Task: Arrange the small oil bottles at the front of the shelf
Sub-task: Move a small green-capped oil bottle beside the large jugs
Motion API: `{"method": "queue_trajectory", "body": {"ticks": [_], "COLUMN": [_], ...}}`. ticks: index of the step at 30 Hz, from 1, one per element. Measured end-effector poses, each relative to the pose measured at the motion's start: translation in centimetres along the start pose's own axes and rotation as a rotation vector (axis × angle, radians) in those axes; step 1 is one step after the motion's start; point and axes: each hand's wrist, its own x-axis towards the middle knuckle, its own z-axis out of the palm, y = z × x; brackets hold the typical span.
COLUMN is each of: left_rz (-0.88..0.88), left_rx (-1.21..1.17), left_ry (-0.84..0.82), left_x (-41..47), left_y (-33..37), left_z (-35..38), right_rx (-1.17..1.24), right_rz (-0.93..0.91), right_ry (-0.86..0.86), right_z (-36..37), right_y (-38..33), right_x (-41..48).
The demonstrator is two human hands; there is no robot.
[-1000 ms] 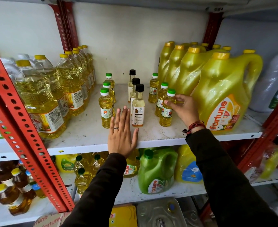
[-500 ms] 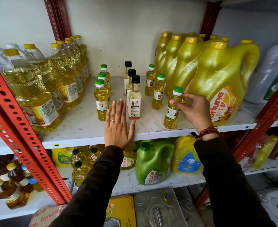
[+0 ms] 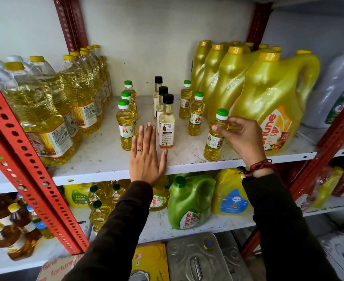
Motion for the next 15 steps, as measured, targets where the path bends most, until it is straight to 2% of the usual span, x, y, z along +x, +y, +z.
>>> {"method": "queue_trajectory", "body": {"ticks": [15], "left_rz": [-0.008], "left_rx": [-0.02], "left_ry": [0.002], "left_x": [0.03], "left_y": [0.0], "left_z": [-0.02], "right_rx": [0.005], "right_rz": [-0.011], "right_ry": [-0.004], "right_z": [0.01], "right_y": [0.09], "right_x": [-0.57]}}
